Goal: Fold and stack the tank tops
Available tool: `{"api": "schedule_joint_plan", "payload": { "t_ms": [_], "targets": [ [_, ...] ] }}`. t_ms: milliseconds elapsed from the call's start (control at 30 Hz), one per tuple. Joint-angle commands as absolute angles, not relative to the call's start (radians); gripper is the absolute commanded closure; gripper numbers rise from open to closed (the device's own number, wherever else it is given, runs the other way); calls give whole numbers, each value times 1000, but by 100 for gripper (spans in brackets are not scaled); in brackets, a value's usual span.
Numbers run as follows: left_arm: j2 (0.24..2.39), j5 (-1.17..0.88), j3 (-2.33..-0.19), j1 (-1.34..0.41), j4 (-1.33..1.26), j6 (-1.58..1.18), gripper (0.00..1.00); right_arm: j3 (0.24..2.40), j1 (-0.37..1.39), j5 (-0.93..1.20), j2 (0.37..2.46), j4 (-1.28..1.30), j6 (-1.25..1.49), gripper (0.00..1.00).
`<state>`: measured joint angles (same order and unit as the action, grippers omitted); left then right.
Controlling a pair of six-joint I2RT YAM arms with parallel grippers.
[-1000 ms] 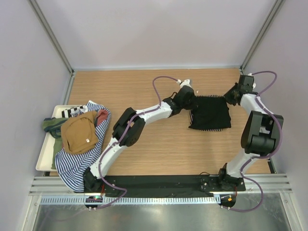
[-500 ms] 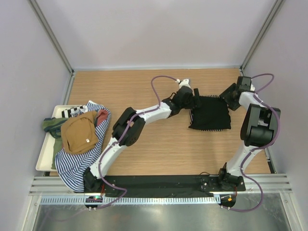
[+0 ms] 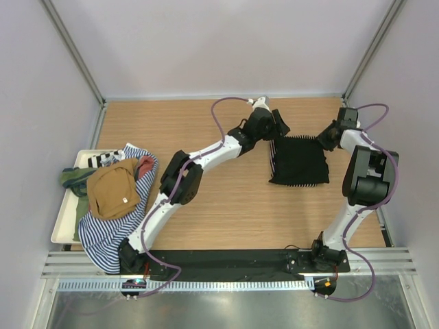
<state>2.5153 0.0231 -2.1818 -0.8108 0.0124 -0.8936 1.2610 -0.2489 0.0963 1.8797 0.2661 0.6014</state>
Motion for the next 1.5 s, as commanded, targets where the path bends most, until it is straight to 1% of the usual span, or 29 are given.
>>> {"api": "schedule_joint_plan", "payload": {
  "t_ms": [0, 100, 233, 300, 433, 700, 767, 800, 867, 900, 967, 1000, 1167, 1333, 1400, 1467],
  "targets": [
    [2557, -26, -2243, -818, 25, -904, 47, 1321, -241, 132, 1887, 219, 595, 78],
    [2563, -26, -2252, -818, 37, -904, 46, 1331, -239, 129, 1891, 225, 595, 82],
    [2554, -9, -2247, -818, 89, -887, 41, 1327, -238, 121, 1884, 222, 592, 94],
    [2537, 49, -2217, -816, 98, -879, 38, 1322, -239, 120, 1878, 218, 597, 99],
    [2496, 94, -2166, -816, 100, -871, 35, 1305, -239, 144, 1870, 176, 606, 99],
    [2502, 77, -2178, -816, 107, -880, 38, 1267, -239, 224, 1847, 83, 623, 99],
    [2513, 74, -2198, -816, 115, -882, 45, 1262, -239, 229, 1845, 75, 626, 99],
    [2520, 74, -2203, -816, 118, -884, 55, 1262, -239, 230, 1844, 72, 624, 99],
    [2520, 77, -2209, -818, 118, -884, 67, 1259, -239, 230, 1845, 72, 624, 99],
    [2517, 78, -2210, -816, 115, -882, 80, 1256, -239, 230, 1845, 71, 624, 99],
    [2510, 87, -2212, -816, 115, -870, 89, 1253, -239, 230, 1845, 69, 623, 99],
    [2500, 92, -2210, -816, 115, -861, 99, 1253, -239, 233, 1844, 64, 624, 99],
    [2454, 132, -2174, -818, 95, -796, 100, 1250, -239, 279, 1841, 25, 635, 99],
    [2364, 187, -2031, -827, -24, -746, 100, 1247, -239, 340, 1839, -44, 653, 99],
    [2355, 196, -2017, -830, -41, -735, 100, 1250, -239, 342, 1841, -49, 655, 99],
    [2350, 196, -2017, -830, -43, -729, 100, 1253, -239, 342, 1850, -51, 658, 94]
  ]
}}
